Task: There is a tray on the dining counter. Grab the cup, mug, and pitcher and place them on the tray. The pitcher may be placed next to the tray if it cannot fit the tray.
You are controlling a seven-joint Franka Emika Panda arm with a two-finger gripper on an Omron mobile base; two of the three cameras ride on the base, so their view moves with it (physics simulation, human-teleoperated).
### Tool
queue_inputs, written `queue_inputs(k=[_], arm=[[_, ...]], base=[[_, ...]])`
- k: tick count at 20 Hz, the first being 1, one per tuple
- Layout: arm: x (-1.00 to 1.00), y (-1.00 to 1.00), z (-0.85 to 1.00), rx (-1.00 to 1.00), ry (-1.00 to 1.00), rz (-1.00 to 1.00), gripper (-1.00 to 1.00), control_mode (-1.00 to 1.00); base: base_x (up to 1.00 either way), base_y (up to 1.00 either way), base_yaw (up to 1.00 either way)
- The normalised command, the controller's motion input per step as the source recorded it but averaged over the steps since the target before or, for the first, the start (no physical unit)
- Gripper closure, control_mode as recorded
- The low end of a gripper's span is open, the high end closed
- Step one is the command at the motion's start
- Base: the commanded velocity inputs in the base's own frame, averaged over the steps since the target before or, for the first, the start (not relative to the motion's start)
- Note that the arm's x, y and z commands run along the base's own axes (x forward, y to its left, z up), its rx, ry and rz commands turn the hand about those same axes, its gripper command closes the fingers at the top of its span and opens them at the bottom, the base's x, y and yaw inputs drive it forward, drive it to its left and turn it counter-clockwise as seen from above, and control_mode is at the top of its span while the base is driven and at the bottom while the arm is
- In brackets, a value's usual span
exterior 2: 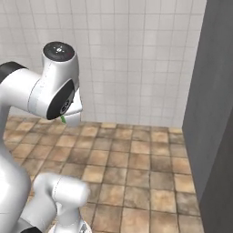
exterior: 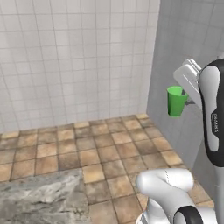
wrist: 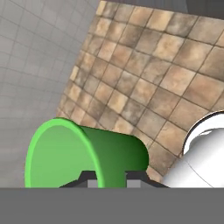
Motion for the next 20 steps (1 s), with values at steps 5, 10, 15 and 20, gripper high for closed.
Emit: queue_inputs(k=[5,10,15,20], arm=[[0.00,0.00,0.00,0.00,0.00,0.00,1.00,1.00],[0.00,0.00,0.00,0.00,0.00,0.00,1.00,1.00],[0.00,0.00,0.00,0.00,0.00,0.00,1.00,1.00],[0.00,0.00,0.00,0.00,0.00,0.00,1.00,1.00]], base=[[1.00,-0.19,0.00],[1.00,-0.17,0.00],[1.00,-0.01,0.01],[1.00,0.08,0.27]])
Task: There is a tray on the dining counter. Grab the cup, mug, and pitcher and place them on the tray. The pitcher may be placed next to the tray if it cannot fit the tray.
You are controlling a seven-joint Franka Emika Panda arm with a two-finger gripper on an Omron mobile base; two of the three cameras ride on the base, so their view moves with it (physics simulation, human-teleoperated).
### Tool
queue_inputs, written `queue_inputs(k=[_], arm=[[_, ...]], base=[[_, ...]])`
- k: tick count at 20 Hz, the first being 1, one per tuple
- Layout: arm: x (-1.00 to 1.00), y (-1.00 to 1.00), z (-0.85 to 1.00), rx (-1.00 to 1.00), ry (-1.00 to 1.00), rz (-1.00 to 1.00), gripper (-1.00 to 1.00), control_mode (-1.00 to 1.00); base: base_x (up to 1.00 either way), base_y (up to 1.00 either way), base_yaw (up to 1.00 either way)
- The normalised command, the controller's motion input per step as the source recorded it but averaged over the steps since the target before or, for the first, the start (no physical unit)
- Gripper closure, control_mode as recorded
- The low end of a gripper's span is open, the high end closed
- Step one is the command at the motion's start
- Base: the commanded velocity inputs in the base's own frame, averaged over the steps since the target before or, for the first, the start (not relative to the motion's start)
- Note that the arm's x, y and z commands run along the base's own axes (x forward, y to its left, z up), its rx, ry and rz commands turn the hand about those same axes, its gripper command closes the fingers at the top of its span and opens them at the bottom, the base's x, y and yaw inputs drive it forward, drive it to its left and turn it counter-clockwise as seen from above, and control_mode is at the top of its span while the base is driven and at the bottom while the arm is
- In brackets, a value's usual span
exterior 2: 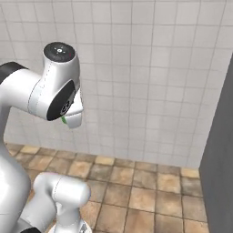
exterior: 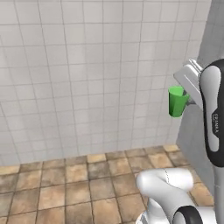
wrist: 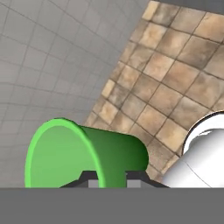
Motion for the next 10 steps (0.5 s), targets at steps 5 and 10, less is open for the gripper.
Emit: queue_inputs(k=[5,10], arm=[[0.00,0.00,0.00,0.00,0.00,0.00,1.00,1.00],[0.00,0.00,0.00,0.00,0.00,0.00,1.00,1.00]], base=[[1.00,0.11,0.68],[1.00,0.13,0.77]])
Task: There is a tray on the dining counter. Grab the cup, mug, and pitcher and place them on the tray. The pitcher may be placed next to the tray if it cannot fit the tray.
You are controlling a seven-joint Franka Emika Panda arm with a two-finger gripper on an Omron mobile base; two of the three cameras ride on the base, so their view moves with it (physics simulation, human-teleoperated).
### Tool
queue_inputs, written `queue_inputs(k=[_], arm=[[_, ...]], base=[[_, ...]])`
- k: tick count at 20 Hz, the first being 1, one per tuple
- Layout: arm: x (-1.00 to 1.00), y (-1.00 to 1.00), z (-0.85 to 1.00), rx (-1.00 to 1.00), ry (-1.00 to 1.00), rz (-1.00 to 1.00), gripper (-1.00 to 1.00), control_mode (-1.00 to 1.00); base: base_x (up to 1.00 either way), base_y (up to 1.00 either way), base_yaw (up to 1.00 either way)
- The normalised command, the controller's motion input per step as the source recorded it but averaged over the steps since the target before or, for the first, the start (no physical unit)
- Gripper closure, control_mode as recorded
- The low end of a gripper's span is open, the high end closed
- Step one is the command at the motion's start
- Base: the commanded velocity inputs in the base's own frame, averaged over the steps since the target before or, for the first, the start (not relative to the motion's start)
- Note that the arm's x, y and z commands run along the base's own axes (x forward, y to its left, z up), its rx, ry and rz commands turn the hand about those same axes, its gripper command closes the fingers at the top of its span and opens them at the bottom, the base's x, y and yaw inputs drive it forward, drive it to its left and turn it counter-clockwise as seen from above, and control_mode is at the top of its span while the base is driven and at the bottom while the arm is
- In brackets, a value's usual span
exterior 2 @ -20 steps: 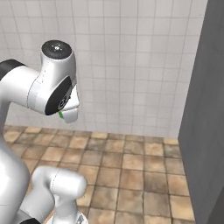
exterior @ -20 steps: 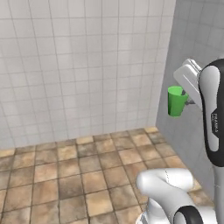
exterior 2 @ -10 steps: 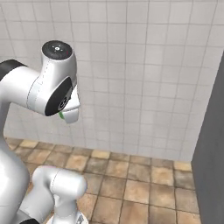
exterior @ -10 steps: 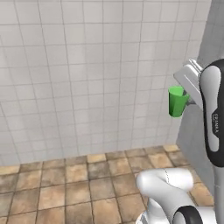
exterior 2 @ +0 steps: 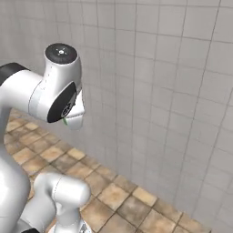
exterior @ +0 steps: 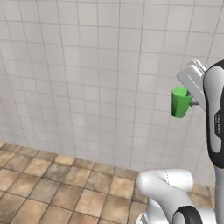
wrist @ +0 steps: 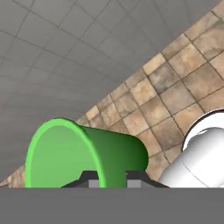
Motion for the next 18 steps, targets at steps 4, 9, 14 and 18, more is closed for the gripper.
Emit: queue_inputs(k=[4,9,14,18], arm=[[0.00,0.00,0.00,0.00,0.00,0.00,1.00,1.00],[0.00,0.00,0.00,0.00,0.00,0.00,1.00,1.00],[0.00,0.00,0.00,0.00,0.00,0.00,1.00,1.00],[0.00,0.00,0.00,0.00,0.00,0.00,1.00,1.00]], base=[[0.84,0.44,0.74],[0.93,0.33,0.74],[1.00,0.05,0.64],[1.00,0.00,0.62]])
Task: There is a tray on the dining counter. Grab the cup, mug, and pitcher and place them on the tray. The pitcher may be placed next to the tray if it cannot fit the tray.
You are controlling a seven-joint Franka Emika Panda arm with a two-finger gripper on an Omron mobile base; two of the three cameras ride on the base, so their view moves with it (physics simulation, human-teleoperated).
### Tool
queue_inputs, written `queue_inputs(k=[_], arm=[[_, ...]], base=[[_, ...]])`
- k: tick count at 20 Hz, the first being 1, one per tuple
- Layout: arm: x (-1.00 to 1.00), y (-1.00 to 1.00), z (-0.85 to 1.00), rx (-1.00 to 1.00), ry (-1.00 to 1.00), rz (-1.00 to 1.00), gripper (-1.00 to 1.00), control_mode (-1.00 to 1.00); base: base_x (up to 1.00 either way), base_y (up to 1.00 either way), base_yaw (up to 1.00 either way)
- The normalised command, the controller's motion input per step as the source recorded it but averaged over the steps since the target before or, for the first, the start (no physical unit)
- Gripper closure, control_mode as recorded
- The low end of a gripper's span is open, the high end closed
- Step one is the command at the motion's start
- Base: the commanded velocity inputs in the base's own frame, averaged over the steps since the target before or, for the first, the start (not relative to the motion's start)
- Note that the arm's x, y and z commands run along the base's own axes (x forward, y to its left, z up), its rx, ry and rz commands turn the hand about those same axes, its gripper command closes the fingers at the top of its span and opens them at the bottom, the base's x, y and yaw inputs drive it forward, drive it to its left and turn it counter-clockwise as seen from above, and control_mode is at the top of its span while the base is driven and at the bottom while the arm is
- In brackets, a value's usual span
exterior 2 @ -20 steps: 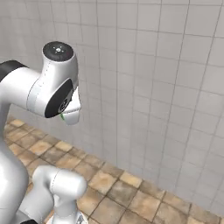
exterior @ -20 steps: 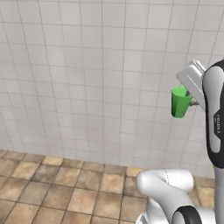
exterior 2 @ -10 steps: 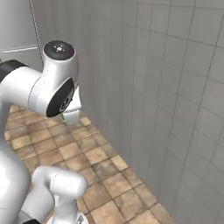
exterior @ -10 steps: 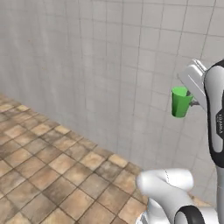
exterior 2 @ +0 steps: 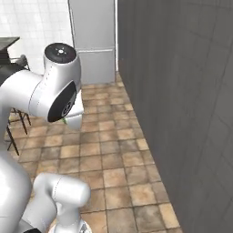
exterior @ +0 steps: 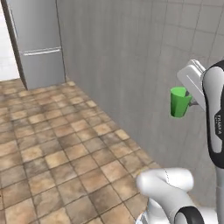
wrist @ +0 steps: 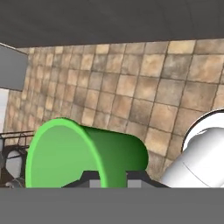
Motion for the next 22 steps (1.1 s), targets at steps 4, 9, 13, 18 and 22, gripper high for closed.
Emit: queue_inputs(k=[4,9,13,18,22], arm=[[0.00,0.00,0.00,0.00,0.00,0.00,1.00,1.00],[0.00,0.00,0.00,0.00,0.00,0.00,1.00,1.00],[0.00,0.00,0.00,0.00,0.00,0.00,1.00,1.00],[0.00,0.00,0.00,0.00,0.00,0.00,1.00,1.00],[0.00,0.00,0.00,0.00,0.00,0.00,1.00,1.00]], base=[[1.00,0.00,0.58],[1.00,0.00,0.57],[1.00,-0.18,0.38],[1.00,-0.41,0.30],[1.00,-0.40,0.31]])
